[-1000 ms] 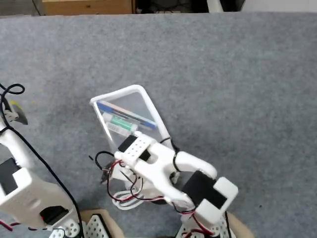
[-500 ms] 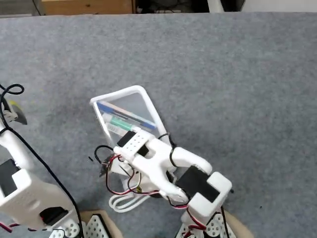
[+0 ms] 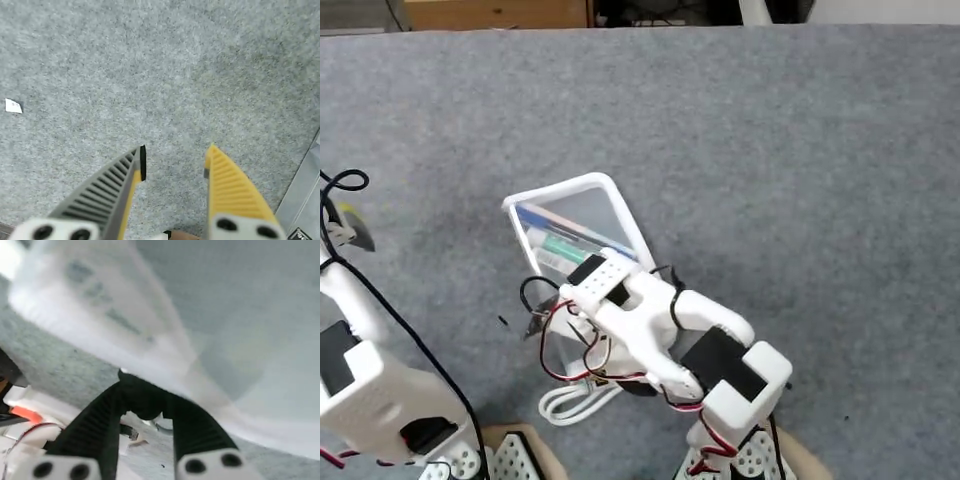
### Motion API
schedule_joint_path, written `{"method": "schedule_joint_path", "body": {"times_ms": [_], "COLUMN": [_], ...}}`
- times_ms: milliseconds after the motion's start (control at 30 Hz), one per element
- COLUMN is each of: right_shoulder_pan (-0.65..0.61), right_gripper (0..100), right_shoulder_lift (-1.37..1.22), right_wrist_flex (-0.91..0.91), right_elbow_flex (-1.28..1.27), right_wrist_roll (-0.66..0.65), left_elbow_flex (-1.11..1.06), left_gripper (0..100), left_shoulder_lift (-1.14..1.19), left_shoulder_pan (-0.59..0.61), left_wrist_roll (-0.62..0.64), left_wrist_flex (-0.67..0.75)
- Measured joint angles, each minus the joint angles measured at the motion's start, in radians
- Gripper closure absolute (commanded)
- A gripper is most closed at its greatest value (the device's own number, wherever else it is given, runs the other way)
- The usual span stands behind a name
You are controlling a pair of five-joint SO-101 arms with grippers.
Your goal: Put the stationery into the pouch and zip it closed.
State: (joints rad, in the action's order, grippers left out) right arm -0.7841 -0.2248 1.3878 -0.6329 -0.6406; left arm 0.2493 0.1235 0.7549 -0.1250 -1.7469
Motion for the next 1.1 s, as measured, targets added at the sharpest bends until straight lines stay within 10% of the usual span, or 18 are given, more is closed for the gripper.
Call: {"method": "schedule_joint_path", "body": {"times_ms": [1100], "right_shoulder_pan": [0.16], "right_gripper": [98.7], "right_shoulder_lift": [0.39], "right_wrist_flex": [0.27], "right_elbow_flex": [0.721], "right_wrist_roll": [0.413], "left_elbow_flex": [0.0], "left_gripper": [79], "left_shoulder_lift": [-0.038], "left_shoulder_pan": [0.0], "left_wrist_roll": [0.0], "left_wrist_flex": [0.0]}}
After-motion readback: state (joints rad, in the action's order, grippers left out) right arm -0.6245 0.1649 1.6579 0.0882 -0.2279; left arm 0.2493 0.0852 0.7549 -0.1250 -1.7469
